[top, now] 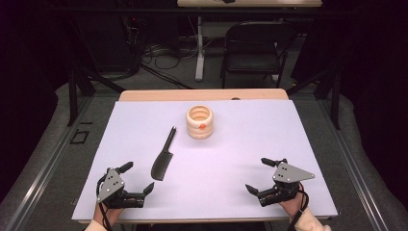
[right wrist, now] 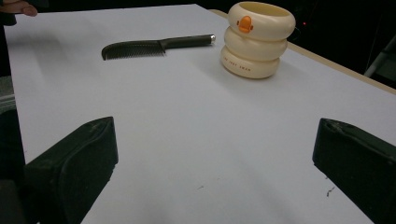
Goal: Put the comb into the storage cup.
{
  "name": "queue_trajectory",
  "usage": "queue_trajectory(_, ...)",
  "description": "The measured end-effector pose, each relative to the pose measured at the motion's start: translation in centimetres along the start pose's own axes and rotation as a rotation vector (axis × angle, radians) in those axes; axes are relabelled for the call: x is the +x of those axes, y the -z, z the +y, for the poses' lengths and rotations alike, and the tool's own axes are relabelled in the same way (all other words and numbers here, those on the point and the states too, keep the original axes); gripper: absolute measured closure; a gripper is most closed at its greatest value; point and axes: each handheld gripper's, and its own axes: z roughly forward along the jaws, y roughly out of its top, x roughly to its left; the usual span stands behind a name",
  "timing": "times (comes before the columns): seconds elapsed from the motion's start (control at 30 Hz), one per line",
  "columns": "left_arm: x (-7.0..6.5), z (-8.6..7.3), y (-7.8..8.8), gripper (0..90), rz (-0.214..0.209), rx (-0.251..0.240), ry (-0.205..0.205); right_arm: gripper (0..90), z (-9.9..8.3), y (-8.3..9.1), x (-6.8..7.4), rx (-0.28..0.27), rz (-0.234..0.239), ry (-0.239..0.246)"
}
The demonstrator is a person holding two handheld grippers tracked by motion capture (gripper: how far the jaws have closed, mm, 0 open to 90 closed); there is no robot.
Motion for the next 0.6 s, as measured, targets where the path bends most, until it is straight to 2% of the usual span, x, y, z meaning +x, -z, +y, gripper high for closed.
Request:
queue_trajectory(0.3, 0.34, 0.31, -0.11, 0.2, 0.018, 0.006, -0.006, 0.0, -0.12, -0.32, -0.21, 0.014, 0.003, -0.006)
queue_trajectory(0.6, 0.69, 0.62, -0.95, 0.7, 0.027, 0.017, -0.001, 0.0, -0.16, -0.47, -0.29, 0.020, 0.002, -0.009)
